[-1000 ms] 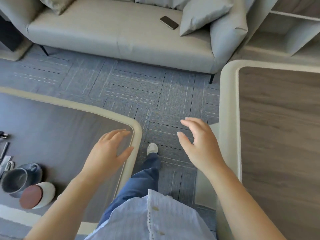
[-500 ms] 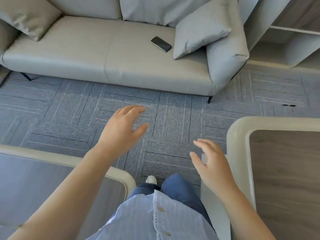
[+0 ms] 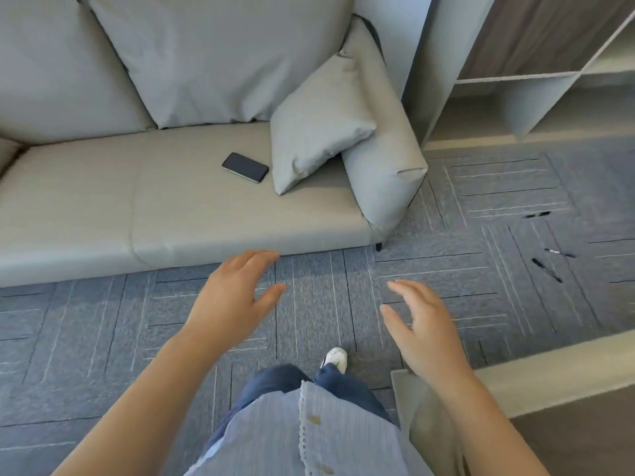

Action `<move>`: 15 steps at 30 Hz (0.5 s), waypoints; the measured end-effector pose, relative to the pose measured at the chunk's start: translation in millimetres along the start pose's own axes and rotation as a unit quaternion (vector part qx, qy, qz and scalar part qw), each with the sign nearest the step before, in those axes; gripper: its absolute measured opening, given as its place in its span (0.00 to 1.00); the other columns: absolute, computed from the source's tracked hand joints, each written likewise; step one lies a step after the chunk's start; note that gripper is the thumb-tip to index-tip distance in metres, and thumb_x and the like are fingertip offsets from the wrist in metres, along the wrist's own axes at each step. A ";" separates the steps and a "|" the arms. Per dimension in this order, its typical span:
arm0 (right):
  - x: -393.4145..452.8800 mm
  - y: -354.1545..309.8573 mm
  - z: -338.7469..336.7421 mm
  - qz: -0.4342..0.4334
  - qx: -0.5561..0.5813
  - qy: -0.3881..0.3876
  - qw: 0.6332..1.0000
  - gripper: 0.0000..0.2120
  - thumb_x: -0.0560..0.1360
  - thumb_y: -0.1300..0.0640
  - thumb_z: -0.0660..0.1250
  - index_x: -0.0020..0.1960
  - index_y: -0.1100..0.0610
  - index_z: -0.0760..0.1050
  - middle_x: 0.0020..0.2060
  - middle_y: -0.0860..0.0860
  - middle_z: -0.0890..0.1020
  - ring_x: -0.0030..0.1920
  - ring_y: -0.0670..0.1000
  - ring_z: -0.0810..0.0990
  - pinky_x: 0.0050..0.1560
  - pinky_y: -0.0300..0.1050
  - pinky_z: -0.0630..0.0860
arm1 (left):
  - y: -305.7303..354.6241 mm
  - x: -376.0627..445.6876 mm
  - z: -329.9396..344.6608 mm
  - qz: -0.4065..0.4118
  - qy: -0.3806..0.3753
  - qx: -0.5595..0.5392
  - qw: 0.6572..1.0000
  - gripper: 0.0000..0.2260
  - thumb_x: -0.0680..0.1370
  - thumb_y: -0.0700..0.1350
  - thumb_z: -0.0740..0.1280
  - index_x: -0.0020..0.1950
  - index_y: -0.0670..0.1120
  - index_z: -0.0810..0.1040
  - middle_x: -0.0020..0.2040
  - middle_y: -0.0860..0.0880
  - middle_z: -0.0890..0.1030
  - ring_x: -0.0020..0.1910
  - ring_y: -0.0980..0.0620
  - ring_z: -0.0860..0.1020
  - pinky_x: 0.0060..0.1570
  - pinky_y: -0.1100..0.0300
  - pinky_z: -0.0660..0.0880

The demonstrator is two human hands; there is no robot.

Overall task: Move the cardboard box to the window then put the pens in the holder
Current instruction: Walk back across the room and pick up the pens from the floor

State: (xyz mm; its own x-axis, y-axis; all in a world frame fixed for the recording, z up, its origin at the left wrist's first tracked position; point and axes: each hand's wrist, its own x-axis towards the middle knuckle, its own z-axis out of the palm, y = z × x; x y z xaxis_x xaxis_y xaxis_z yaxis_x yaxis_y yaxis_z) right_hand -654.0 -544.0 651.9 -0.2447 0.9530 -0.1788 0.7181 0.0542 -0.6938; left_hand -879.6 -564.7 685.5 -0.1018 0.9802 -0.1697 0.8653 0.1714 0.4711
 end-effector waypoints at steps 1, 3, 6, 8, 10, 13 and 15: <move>13.4 2.0 -9.7 0.010 0.003 0.010 1.000 0.19 0.74 0.56 0.60 0.65 0.56 0.66 0.66 0.52 0.69 0.67 0.49 0.64 0.64 0.38 0.56 | 4.2 14.4 -0.3 0.007 -0.013 0.007 1.000 0.20 0.74 0.47 0.62 0.66 0.47 0.66 0.67 0.47 0.71 0.66 0.47 0.67 0.63 0.57 0.63; 36.8 6.8 -26.9 0.033 0.010 0.035 0.999 0.20 0.75 0.55 0.59 0.66 0.56 0.64 0.67 0.52 0.68 0.67 0.49 0.63 0.66 0.42 0.57 | 11.8 41.4 0.9 0.026 -0.040 0.015 0.999 0.20 0.74 0.46 0.62 0.66 0.46 0.66 0.66 0.47 0.72 0.66 0.48 0.67 0.64 0.57 0.62; 64.6 15.5 -47.6 0.068 0.015 0.077 0.995 0.20 0.75 0.55 0.59 0.66 0.56 0.64 0.67 0.52 0.68 0.68 0.49 0.62 0.66 0.44 0.58 | 23.6 82.4 3.9 0.057 -0.078 0.033 0.995 0.21 0.73 0.50 0.63 0.64 0.45 0.69 0.65 0.46 0.73 0.65 0.46 0.69 0.63 0.56 0.63; 80.9 22.5 -57.6 0.096 0.016 0.099 0.990 0.20 0.75 0.55 0.59 0.66 0.56 0.64 0.67 0.52 0.68 0.68 0.49 0.62 0.66 0.44 0.59 | 33.8 116.4 6.6 0.092 -0.096 0.053 0.990 0.25 0.70 0.56 0.58 0.62 0.44 0.71 0.63 0.44 0.75 0.63 0.44 0.71 0.62 0.54 0.65; 96.9 29.7 -65.0 0.126 0.017 0.118 0.985 0.20 0.75 0.54 0.58 0.66 0.55 0.63 0.67 0.52 0.68 0.68 0.49 0.62 0.67 0.44 0.58 | 45.3 154.4 10.7 0.133 -0.108 0.066 0.983 0.30 0.67 0.60 0.53 0.61 0.44 0.72 0.62 0.43 0.76 0.62 0.43 0.72 0.61 0.53 0.66; 122.0 39.6 -74.6 0.183 0.023 0.141 0.973 0.21 0.75 0.54 0.58 0.67 0.55 0.63 0.68 0.51 0.67 0.68 0.49 0.61 0.68 0.45 0.57 | 68.5 214.7 15.8 0.182 -0.136 0.067 0.971 0.29 0.67 0.59 0.53 0.61 0.44 0.72 0.63 0.44 0.75 0.62 0.43 0.72 0.60 0.53 0.66; 138.5 43.8 -81.2 0.219 0.034 0.161 0.962 0.21 0.75 0.54 0.58 0.67 0.55 0.62 0.68 0.51 0.66 0.69 0.49 0.61 0.68 0.45 0.57 | 88.0 255.0 18.8 0.221 -0.158 0.068 0.960 0.27 0.68 0.58 0.55 0.62 0.44 0.71 0.64 0.44 0.75 0.63 0.43 0.71 0.61 0.54 0.66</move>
State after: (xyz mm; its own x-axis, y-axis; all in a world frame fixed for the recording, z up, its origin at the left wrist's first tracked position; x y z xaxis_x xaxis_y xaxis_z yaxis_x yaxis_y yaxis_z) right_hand -603.6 -385.5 653.3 0.2930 0.9237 -0.2469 0.6600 -0.3823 -0.6468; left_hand -820.1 -301.5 667.4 0.4252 0.8715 -0.2443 0.8483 -0.2895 0.4434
